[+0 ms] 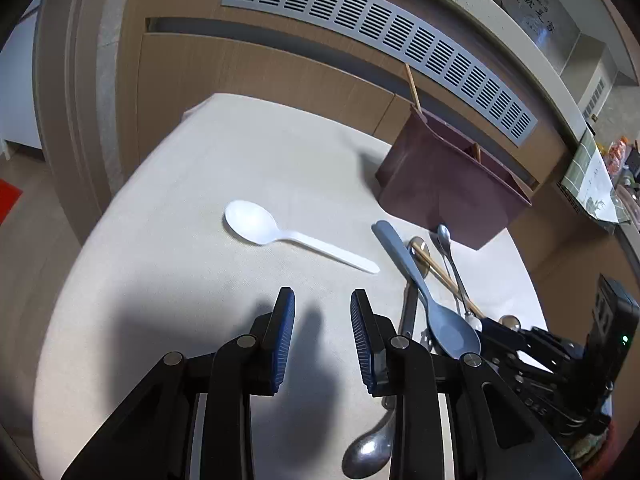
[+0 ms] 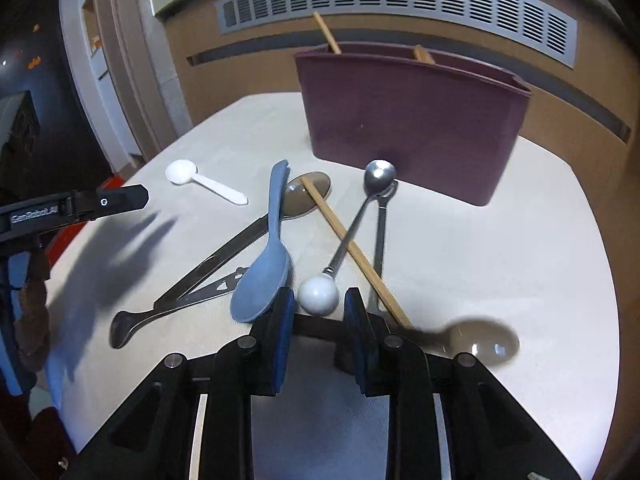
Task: Organize utensils
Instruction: 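Grasp the white ball-handled spoon with the right gripper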
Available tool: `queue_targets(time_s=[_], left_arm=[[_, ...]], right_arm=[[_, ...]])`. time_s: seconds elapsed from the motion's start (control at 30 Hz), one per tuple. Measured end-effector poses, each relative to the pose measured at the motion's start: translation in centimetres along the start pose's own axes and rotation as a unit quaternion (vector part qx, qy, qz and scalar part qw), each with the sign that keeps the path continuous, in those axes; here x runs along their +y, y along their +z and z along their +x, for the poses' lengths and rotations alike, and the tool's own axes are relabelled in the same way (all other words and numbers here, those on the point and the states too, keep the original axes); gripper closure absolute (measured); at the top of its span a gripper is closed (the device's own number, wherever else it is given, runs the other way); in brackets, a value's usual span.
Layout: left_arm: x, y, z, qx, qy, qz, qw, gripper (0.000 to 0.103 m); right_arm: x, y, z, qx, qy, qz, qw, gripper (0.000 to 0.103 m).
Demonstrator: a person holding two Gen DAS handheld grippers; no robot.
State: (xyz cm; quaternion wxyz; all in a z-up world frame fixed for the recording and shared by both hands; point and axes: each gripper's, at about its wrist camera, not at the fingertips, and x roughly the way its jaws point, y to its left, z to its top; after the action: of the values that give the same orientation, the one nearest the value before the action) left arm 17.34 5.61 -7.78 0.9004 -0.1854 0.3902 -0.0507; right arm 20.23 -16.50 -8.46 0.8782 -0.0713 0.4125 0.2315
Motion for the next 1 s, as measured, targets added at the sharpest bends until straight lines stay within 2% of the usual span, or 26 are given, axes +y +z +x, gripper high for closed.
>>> queue_targets(time_s=[0.17,0.2,0.3,0.43,0.53,0.6,0.73,0.9,1.0], left_arm=[[0.4,-0.2,0.2,0.003,0.003,-0.007,1.0000,0.073],[0.5,-0.2,0.2,0.003,0.004,-0.009,1.0000,0.073],[0.9,-0.1,0.3,0.005,0.006,-0.017,0.9998,0.073],[0.7,-0.1,0.6,0.012,0.006,-0.019,0.9997,0.073],[0.2,-0.2,0.9,0.021,0.000,-0.018,0.9996,0.073],[-0.3,-0.2,1.2,0.029,-0.006,-0.019,0.9994,0.073],[-2.2,0.3,1.9,0.045,-0.025,-0.003,0.9987,0.073],[-5.1,0.9,3.0,0.052,-0.032,0.031,0.9976,0.073],[-5.8,1.4,3.9,0.060,-0.037,0.026,0.9972,0.073]], right_arm=[[0.4,0.8,1.3,0.009,-0.015,0.003,1.000,0.080],[0.4,0.8,1.2,0.006,-0.017,0.002,1.000,0.083],[0.3,0.6,0.1,-0.015,-0.027,-0.009,0.999,0.083],[-0.3,1.3,-3.9,-0.083,-0.041,-0.022,0.995,0.083],[-1.7,2.4,-7.7,-0.140,-0.037,-0.003,0.989,0.083],[-2.7,2.9,-9.4,-0.164,-0.045,0.008,0.985,0.083],[-4.8,3.2,-11.3,-0.181,-0.059,0.036,0.981,0.083],[-6.6,2.2,-12.4,-0.191,-0.065,0.063,0.977,0.083],[-7.2,1.6,-12.7,-0.192,-0.064,0.070,0.977,0.083]])
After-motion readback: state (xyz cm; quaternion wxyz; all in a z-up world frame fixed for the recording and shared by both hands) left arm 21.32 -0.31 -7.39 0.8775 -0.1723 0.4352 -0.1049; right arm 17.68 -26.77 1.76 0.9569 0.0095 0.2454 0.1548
